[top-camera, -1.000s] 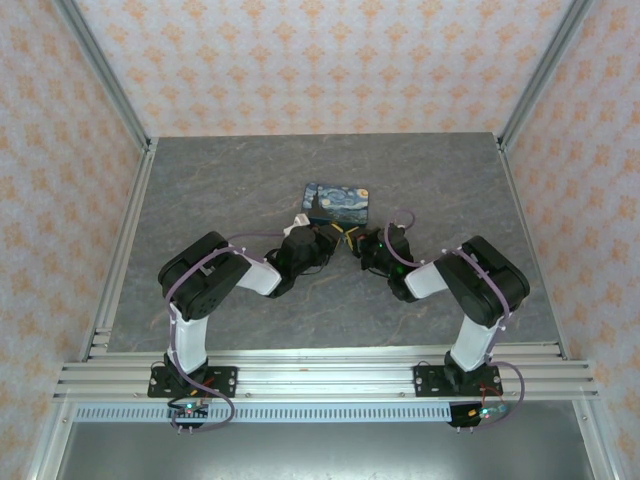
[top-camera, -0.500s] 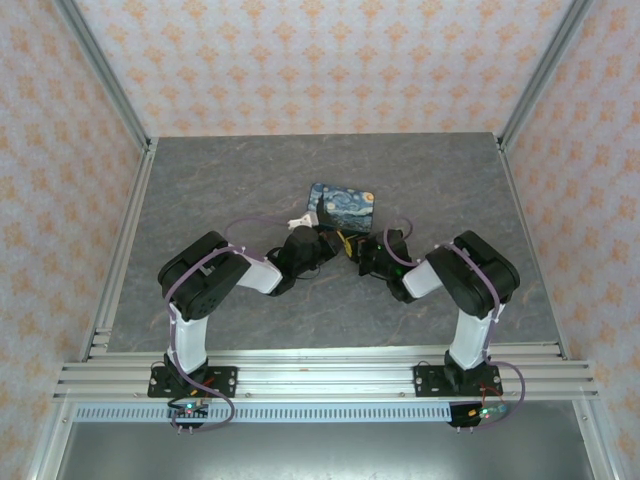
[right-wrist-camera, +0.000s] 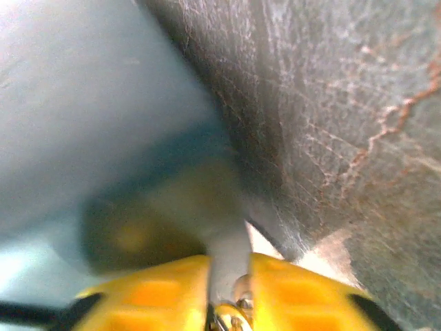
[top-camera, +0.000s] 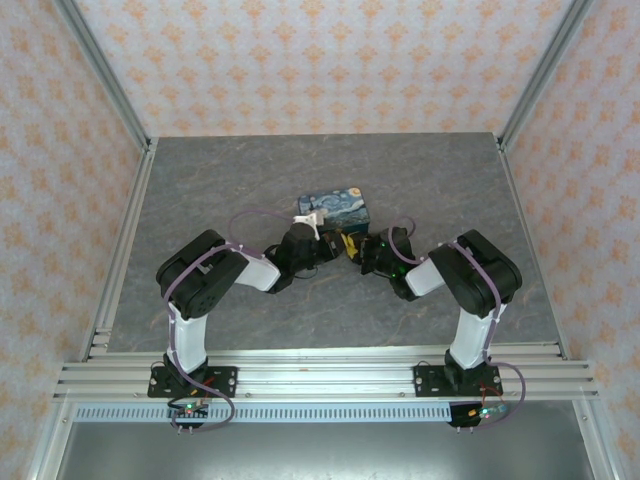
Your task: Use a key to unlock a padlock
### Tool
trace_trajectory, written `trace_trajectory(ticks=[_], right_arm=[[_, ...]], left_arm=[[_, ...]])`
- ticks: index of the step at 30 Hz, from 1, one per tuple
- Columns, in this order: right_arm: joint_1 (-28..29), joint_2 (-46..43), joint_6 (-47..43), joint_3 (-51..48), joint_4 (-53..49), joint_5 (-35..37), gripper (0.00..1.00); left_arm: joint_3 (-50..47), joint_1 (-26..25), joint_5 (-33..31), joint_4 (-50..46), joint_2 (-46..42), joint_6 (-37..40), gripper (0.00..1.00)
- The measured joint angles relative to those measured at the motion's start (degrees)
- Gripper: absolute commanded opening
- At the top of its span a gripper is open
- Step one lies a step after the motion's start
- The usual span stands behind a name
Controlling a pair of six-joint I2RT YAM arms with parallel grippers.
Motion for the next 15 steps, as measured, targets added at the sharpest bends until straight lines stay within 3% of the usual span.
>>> trace_trajectory(ticks=[3,9,15], right_arm=[[-0.1,-1.6,-0.1,-1.0,-0.5,-0.9,0.51],[-0.5,-10.2,-4.7,-4.1,-9.2,-0.9,0.53],[-0.8,-16.5,-10.3,-4.3,-17.2,-0.2,0.57]], left_arm=[[0.0,-0.3,3.2,-0.5,0.6,-0.5,0.00],[0.1,-0.7,8.0,-0.3,0.8,-0.6,0.00],[0.2,-1.0,10.5,-0.6,0.8,-0.7,0.38]])
